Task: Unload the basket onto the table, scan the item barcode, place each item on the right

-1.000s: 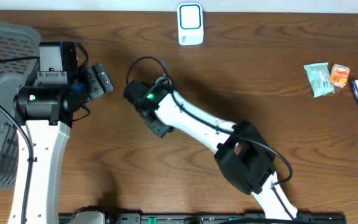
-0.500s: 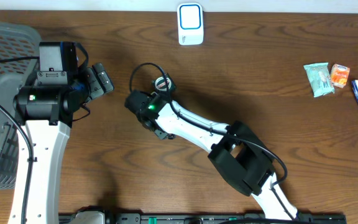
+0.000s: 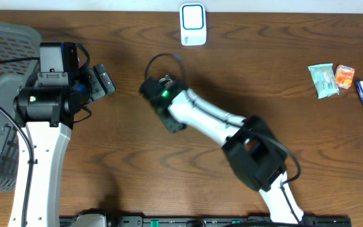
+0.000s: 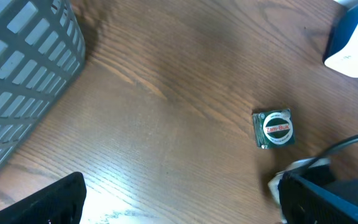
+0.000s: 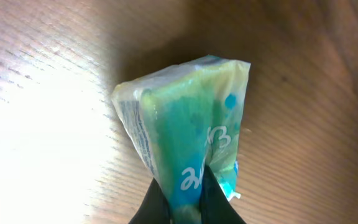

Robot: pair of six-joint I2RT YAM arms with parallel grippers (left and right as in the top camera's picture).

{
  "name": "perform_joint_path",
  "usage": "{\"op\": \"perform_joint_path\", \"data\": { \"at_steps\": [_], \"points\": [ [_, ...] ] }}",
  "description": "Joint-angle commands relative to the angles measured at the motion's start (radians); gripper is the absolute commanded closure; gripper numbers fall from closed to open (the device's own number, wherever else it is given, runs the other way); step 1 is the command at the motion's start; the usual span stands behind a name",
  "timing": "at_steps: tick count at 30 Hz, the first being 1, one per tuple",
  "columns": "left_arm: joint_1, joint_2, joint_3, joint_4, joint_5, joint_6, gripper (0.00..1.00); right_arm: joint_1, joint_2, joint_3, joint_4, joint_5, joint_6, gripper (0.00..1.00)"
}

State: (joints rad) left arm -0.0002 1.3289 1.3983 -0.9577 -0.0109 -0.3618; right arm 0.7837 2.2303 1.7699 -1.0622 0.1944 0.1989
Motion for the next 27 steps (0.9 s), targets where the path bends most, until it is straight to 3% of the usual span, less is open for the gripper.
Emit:
{"op": "perform_joint_path", "data": {
  "at_steps": [1,6,11,16,20,22,25,27],
  "points": [
    [0.005,0.001,0.000,0.000,-0.016,0.006,0.02,-0.126,-0.009,0.082,-0.037,-0.332,-0.104,0.99],
    [0.005,0.001,0.000,0.000,-0.016,0.006,0.02,-0.322,-0.003,0.071,-0.054,-0.874,-0.289,0.99],
    [0.005,0.001,0.000,0.000,-0.016,0.006,0.02,-0.486,-0.003,-0.024,-0.075,-1.137,-0.429,0.99],
    [0.005,0.001,0.000,0.000,-0.016,0.006,0.02,-0.608,-0.003,-0.198,-0.009,-1.200,-0.438,0.99],
    [0.005,0.001,0.000,0.001,-0.016,0.006,0.02,-0.695,-0.003,-0.270,0.016,-1.128,-0.401,0.97],
    [0.005,0.001,0.000,0.000,-0.016,0.006,0.02,-0.735,-0.003,-0.273,0.014,-1.033,-0.345,0.90],
    [0.005,0.001,0.000,0.000,-0.016,0.006,0.02,-0.787,-0.005,-0.248,-0.013,-0.908,-0.275,0.70],
    [0.005,0.001,0.000,0.000,-0.016,0.006,0.02,-0.817,-0.005,-0.211,-0.058,-0.869,-0.274,0.66]
  ]
}}
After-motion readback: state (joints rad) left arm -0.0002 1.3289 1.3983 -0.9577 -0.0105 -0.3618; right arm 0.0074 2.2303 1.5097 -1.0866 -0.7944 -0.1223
